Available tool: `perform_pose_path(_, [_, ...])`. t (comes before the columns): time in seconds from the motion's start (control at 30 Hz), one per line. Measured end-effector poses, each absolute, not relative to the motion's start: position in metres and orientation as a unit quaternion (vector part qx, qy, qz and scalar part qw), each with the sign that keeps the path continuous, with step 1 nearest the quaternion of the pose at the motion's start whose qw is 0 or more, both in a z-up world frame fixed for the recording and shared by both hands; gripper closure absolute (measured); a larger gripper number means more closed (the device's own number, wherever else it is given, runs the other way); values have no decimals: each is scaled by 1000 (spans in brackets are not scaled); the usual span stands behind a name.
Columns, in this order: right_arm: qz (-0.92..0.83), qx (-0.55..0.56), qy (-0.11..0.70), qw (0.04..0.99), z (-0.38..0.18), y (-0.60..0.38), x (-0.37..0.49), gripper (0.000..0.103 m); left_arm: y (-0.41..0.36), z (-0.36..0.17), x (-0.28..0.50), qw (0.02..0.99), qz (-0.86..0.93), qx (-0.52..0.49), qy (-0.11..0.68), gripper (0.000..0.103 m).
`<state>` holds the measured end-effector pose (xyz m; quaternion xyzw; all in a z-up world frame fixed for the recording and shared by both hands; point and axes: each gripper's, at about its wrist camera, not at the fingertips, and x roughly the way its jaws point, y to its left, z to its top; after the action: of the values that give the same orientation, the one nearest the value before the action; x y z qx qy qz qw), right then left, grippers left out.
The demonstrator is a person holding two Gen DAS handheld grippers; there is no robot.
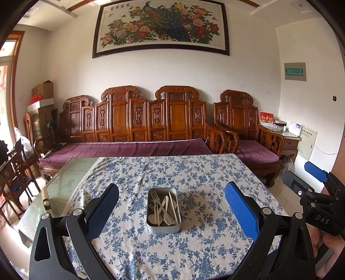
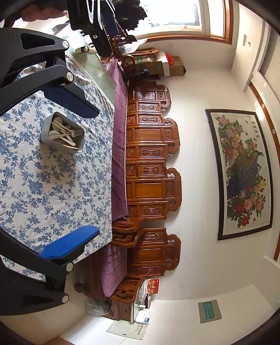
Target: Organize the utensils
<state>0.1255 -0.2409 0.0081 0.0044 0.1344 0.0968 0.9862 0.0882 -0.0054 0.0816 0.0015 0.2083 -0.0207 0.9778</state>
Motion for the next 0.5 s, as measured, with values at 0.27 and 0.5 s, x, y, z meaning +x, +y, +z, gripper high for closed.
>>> perform_pose_path(0.27, [97, 4, 135, 986, 8, -241, 126, 3, -5, 82, 88, 978, -21, 2, 208, 8])
perform_pose_path(0.5, [97, 5, 135, 986, 9, -241, 126, 3, -6, 82, 88, 978, -21, 1, 207, 8])
